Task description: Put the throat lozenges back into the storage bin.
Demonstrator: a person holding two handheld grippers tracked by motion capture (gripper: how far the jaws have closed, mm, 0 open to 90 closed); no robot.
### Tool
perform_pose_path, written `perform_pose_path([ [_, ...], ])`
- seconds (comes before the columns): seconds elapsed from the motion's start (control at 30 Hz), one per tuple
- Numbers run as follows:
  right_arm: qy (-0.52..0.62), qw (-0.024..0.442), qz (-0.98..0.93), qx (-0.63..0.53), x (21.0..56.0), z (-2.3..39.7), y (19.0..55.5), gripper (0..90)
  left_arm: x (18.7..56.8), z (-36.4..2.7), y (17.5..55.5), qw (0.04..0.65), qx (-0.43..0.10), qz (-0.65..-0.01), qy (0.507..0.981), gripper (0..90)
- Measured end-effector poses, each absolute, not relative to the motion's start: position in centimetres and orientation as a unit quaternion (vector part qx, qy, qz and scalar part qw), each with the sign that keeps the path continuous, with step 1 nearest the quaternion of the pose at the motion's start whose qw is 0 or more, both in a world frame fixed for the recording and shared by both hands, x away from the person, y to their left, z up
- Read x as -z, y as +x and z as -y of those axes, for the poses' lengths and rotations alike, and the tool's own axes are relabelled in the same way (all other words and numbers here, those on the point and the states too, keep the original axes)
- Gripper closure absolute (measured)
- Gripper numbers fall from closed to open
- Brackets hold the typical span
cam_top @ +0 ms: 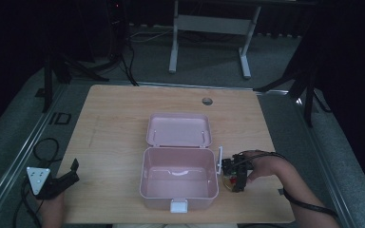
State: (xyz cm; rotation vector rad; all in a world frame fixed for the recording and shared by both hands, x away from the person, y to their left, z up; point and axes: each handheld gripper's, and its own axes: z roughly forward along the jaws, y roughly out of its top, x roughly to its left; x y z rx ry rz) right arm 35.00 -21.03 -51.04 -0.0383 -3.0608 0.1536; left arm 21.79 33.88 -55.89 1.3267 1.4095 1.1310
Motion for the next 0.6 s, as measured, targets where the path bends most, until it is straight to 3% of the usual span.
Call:
perform_pose_path([
  [0.6, -0.075, 0.053, 0.993, -0.069, 47.2, 22.2, 34.7, 19.9, 56.0, -33.8, 21.9, 0.445, -0.446, -0.557, 0.541, 0.3],
])
